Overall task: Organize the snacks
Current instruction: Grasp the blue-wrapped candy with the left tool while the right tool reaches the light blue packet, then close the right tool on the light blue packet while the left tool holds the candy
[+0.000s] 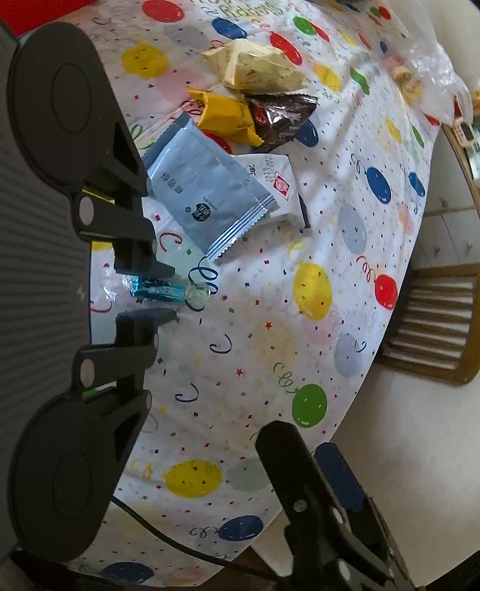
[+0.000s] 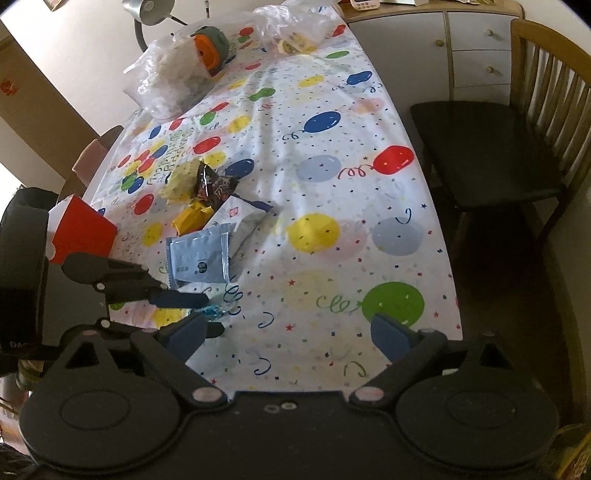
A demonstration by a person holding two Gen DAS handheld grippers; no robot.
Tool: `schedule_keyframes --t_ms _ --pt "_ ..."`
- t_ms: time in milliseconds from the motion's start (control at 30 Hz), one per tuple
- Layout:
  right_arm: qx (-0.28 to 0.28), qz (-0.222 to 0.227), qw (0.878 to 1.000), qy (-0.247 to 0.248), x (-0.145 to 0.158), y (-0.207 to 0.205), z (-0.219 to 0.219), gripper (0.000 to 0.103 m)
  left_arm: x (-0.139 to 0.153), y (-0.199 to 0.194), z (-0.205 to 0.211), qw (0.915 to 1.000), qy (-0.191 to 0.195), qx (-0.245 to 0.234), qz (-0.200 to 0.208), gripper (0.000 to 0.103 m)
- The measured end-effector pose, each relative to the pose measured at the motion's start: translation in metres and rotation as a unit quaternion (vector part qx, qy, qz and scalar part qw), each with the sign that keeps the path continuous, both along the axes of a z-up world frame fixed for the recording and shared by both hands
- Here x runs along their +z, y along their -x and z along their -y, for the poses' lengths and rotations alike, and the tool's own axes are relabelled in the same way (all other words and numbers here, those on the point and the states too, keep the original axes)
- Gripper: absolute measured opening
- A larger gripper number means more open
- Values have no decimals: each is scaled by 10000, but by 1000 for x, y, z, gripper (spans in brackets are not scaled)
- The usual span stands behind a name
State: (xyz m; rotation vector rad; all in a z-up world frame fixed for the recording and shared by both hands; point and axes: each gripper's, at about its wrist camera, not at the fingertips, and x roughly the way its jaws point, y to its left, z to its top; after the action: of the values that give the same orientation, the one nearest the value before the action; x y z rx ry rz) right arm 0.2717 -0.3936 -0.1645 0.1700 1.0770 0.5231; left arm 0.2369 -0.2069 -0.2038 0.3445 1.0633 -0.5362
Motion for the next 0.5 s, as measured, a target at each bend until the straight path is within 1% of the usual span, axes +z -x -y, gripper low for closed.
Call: schedule_keyframes --t_ms 67,200,333,500 --pt "-18 -7 10000 0 -1 0 0 95 0 1 1 9999 32 159 3 11" --pt "10 -20 10000 52 -1 0 -5 93 1 3 -6 9984 124 557 -10 11" --pt "60 -5 9999 112 0 -1 -10 92 3 4 -24 9930 316 1131 -124 11" --pt "236 53 9995 180 5 -4 -26 92 12 15 -49 9847 585 1643 -60 11"
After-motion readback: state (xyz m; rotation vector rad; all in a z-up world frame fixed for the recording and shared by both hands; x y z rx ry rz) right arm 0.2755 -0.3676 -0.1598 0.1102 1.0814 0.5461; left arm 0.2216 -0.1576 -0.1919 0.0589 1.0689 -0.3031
